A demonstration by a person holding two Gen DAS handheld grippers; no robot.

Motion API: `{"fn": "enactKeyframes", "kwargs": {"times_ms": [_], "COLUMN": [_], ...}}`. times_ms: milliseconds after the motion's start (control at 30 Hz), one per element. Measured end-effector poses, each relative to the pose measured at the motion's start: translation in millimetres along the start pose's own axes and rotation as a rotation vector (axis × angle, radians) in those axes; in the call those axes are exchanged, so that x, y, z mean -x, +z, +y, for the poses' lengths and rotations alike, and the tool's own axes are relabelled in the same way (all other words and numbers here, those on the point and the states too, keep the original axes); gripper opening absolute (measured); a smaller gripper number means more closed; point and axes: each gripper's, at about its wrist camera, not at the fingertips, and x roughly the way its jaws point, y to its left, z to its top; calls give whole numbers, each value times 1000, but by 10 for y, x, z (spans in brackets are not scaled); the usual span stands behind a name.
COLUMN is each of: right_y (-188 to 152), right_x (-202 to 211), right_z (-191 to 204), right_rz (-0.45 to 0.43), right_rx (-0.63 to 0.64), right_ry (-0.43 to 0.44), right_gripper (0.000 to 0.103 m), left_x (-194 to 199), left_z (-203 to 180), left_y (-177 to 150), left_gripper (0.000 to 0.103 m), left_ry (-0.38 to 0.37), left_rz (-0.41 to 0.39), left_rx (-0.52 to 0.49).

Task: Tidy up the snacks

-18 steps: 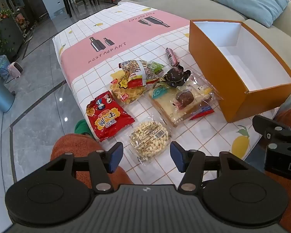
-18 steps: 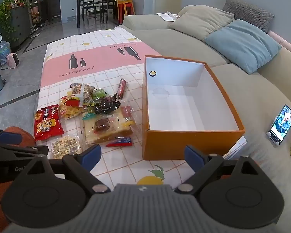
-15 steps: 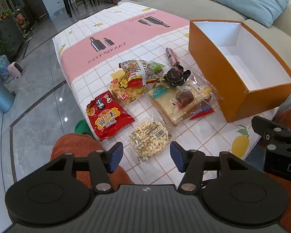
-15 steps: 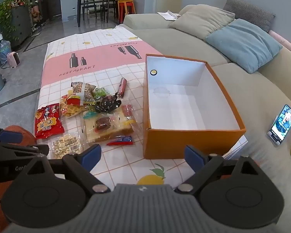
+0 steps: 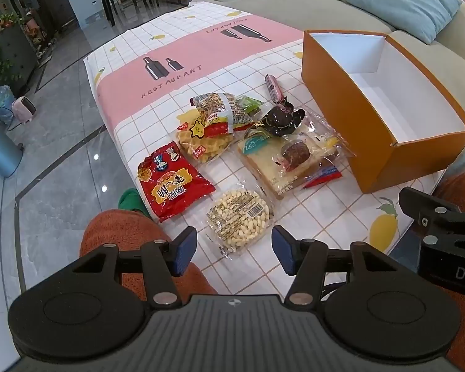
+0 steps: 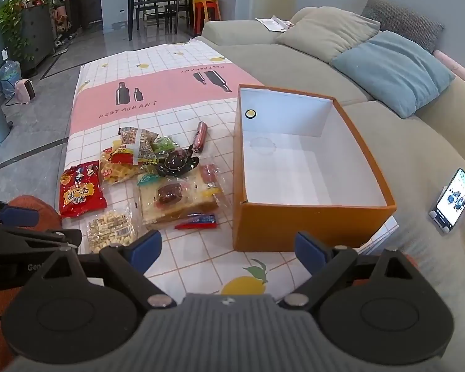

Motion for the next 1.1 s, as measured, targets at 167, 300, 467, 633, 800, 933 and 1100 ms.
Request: {"fn": "enactKeyframes", "kwargs": {"times_ms": [167, 300, 467, 633, 800, 933, 1100], "right_y": [-4, -7, -7, -8, -9, -14, -12], "right_x": [-14, -8, -4, 10, 16, 27, 30], "right_z": [9, 11, 21, 28, 31, 34, 39], "right_rz": [4, 3, 3, -3, -4, -7, -9], "right_rx": [6, 5, 11, 12, 11, 11, 11], "right_ry": [2, 2, 3, 4, 3, 2, 4], "right_gripper": [90, 90, 90, 90, 90, 90, 90], "left_x": [11, 1, 2, 0, 1, 5, 9], "left_z": [-17, -20, -11, -8, -8, 0, -8], "left_y": [12, 6, 5, 5, 6, -17, -26], "left_gripper": [66, 66, 66, 66, 66, 66, 66], "left_ry": [0, -1, -1, -3, -3, -6, -3], "left_rz": [1, 1, 1, 1, 2, 0, -3], "left_rx": [0, 0, 0, 2, 2, 4, -1]}}
